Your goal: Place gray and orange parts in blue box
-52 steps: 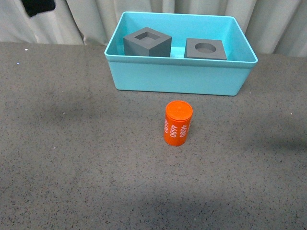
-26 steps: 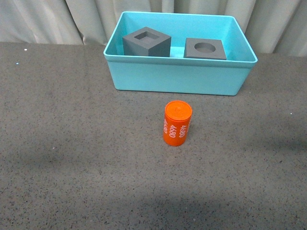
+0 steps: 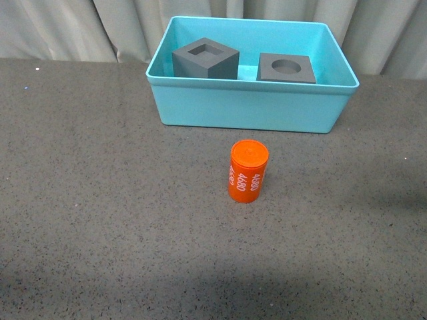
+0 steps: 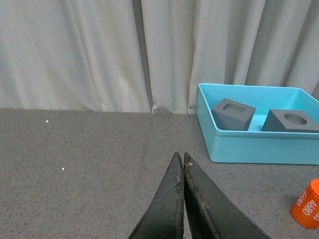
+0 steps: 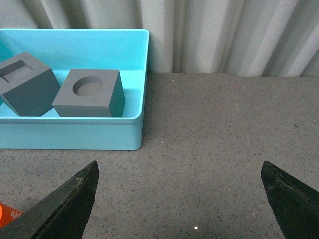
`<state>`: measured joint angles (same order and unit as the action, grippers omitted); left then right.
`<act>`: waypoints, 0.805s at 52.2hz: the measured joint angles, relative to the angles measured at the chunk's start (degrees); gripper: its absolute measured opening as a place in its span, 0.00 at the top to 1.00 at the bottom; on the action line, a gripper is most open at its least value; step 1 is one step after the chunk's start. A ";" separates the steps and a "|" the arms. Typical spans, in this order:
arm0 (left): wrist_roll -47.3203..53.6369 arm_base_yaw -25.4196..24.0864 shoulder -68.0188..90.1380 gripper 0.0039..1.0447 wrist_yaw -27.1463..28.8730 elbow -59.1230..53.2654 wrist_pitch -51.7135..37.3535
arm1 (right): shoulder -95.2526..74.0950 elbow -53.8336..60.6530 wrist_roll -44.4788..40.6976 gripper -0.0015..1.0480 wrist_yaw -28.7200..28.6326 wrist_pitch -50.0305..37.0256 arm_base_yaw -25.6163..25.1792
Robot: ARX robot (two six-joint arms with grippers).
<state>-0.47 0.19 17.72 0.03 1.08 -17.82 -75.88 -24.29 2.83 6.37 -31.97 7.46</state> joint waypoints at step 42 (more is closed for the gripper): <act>0.04 -0.04 -17.49 0.78 -0.04 0.00 17.70 | 0.02 0.00 -0.02 0.09 -0.11 -0.07 0.00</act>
<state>-0.43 0.14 0.23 -0.01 1.08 -0.12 -75.85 -24.29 2.81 6.26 -32.03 7.46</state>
